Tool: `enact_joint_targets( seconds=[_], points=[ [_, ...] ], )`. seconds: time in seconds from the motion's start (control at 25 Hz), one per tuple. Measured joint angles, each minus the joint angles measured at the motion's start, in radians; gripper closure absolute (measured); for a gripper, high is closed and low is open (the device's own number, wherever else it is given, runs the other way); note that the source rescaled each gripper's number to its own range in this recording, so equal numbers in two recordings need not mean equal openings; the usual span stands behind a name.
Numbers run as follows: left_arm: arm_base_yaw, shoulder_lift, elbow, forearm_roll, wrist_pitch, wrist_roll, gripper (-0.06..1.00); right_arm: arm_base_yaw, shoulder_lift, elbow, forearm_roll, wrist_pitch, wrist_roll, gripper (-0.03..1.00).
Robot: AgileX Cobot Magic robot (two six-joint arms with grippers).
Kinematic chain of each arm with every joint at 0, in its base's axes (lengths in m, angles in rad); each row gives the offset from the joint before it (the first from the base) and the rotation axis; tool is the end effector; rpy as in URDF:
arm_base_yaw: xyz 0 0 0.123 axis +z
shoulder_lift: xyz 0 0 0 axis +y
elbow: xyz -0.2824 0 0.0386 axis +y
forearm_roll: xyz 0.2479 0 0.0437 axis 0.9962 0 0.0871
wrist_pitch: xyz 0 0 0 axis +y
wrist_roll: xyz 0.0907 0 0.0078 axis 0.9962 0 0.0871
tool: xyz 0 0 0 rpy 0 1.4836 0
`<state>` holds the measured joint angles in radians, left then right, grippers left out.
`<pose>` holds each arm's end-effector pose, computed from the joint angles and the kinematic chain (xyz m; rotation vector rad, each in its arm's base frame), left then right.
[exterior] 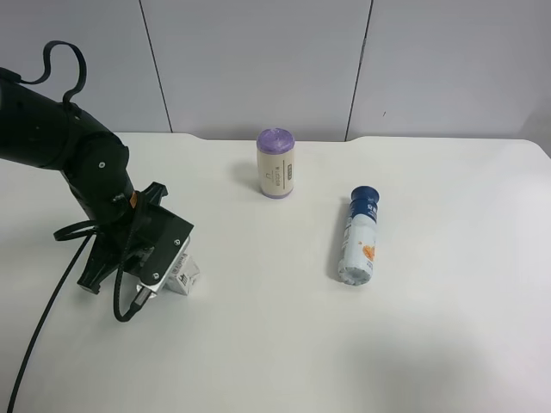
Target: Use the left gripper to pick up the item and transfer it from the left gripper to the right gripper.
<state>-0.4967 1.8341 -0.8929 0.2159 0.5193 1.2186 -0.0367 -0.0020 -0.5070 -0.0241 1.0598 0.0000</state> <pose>0.2777 -0.1395 0.1224 2.4247 1.7480 0.2800 -0.0060 -0.0017 0.2792 0.0386 2.0342 -0.0519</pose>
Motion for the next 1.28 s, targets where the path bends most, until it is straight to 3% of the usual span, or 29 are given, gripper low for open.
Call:
enact_joint_targets(
  seconds=[0.4, 0.72, 1.12, 1.28],
  points=[
    [0.001, -0.166, 0.002, -0.225, 0.023, -0.065, 0.94, 0.0, 0.0, 0.0, 0.0, 0.0, 0.0, 0.04],
    [-0.015, -0.357, 0.002, -0.305, 0.226, -0.19, 0.94, 0.0, 0.0, 0.0, 0.0, 0.0, 0.0, 0.04],
    [-0.172, -0.432, -0.085, -0.321, 0.542, -0.486, 0.94, 0.0, 0.0, 0.0, 0.0, 0.0, 0.0, 0.04],
    [-0.187, -0.432, -0.115, -0.4, 0.61, -0.551, 0.94, 0.0, 0.0, 0.0, 0.0, 0.0, 0.0, 0.04]
  ],
)
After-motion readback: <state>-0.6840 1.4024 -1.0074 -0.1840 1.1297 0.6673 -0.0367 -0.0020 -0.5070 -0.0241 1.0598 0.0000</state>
